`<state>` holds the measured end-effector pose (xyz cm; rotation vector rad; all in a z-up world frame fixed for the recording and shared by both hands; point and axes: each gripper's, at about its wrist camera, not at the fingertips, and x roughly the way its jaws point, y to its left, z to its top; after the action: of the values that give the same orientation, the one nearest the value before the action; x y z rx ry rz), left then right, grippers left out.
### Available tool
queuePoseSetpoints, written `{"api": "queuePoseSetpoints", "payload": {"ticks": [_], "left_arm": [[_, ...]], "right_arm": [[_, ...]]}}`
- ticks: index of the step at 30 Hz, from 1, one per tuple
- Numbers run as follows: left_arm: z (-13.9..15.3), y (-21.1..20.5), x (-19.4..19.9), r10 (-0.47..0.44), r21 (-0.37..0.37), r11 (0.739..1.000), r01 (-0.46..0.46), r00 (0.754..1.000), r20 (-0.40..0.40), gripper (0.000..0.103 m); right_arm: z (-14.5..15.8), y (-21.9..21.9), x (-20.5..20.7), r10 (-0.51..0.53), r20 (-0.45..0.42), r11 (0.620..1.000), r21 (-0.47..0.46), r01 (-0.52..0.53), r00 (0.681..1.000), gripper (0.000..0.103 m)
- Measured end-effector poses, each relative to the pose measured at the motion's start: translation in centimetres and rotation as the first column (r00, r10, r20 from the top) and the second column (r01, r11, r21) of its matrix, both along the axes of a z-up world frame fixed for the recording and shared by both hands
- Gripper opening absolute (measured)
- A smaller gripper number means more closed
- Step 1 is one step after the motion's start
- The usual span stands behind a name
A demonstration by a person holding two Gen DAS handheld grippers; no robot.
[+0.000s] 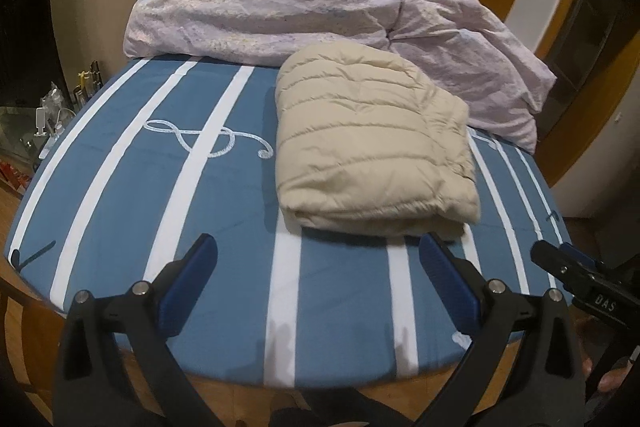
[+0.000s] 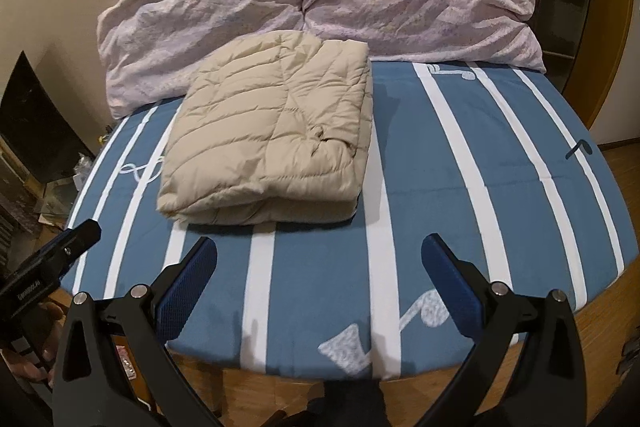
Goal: Fold large clothes
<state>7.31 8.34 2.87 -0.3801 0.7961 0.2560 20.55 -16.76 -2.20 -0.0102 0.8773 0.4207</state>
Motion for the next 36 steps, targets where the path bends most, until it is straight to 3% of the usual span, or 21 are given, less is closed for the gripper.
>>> {"api": "queuePoseSetpoints", "payload": {"ticks": [12,36], "left_arm": [[1.7,-2.1,-3.1,-0.042,-0.058,0.997,0.044,0.999,0.035,0.1],[2.5,-3.6,-3.6,-0.063,-0.079,0.995,0.066,0.997,0.04,0.1]], "right_arm": [[1.8,-0.6,-3.9,0.051,0.027,0.996,0.07,-0.053,0.998,0.102],[1.8,-1.1,-5.0,0.079,0.019,0.988,0.129,-0.08,0.997,0.102]]}}
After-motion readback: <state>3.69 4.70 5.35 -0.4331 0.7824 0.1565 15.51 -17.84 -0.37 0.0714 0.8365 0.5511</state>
